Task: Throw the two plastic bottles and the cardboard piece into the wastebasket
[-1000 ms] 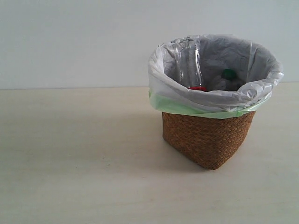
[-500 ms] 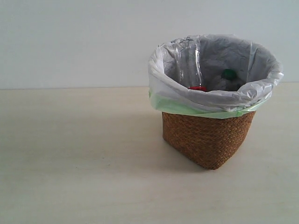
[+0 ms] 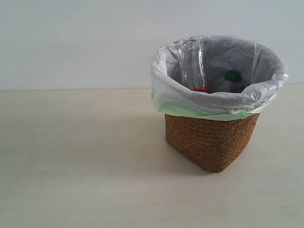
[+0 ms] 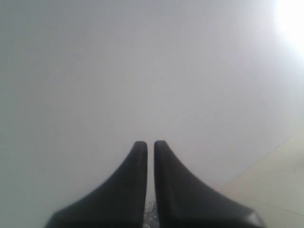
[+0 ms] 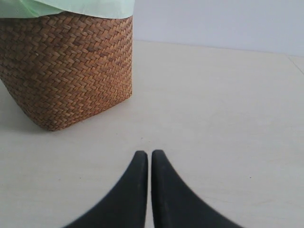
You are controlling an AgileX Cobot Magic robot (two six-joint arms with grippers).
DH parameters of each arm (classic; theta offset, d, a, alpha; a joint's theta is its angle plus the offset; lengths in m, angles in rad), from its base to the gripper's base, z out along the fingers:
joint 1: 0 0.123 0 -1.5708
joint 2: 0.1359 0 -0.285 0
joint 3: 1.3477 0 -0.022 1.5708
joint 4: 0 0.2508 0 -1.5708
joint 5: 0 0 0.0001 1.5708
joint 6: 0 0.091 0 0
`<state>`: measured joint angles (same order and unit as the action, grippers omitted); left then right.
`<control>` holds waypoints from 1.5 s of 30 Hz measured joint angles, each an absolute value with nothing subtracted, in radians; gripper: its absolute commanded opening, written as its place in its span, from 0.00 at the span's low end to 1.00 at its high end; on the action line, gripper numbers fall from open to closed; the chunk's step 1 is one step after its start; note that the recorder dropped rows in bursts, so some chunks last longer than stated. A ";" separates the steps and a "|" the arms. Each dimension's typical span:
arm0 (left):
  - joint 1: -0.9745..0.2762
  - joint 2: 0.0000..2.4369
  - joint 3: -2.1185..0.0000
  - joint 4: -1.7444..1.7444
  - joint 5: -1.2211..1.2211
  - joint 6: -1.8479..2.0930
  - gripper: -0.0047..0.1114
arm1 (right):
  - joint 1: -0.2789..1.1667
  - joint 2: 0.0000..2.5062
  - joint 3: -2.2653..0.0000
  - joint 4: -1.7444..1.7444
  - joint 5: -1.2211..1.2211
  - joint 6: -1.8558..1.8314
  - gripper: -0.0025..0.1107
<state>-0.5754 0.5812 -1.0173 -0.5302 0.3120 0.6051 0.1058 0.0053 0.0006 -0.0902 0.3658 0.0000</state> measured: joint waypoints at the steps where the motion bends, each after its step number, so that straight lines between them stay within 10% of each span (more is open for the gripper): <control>1: -0.575 0.552 -0.968 -0.540 0.282 0.605 0.07 | 0.106 0.005 0.001 -0.090 0.366 0.000 0.02; 16: -0.575 0.148 -0.485 -0.654 0.115 0.603 0.07 | 0.106 0.005 0.001 -0.090 0.366 0.000 0.02; 35: -0.573 0.137 -0.436 -0.659 0.111 0.603 0.07 | 0.106 0.005 0.001 -0.090 0.366 0.000 0.02; 45: -0.129 0.114 -0.400 -0.234 0.090 0.189 0.07 | 0.106 0.005 0.001 -0.090 0.366 0.000 0.02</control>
<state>-0.1286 0.1143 -0.4000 -0.2340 0.0901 0.1894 0.1058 0.0053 0.0006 -0.0902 0.3658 0.0000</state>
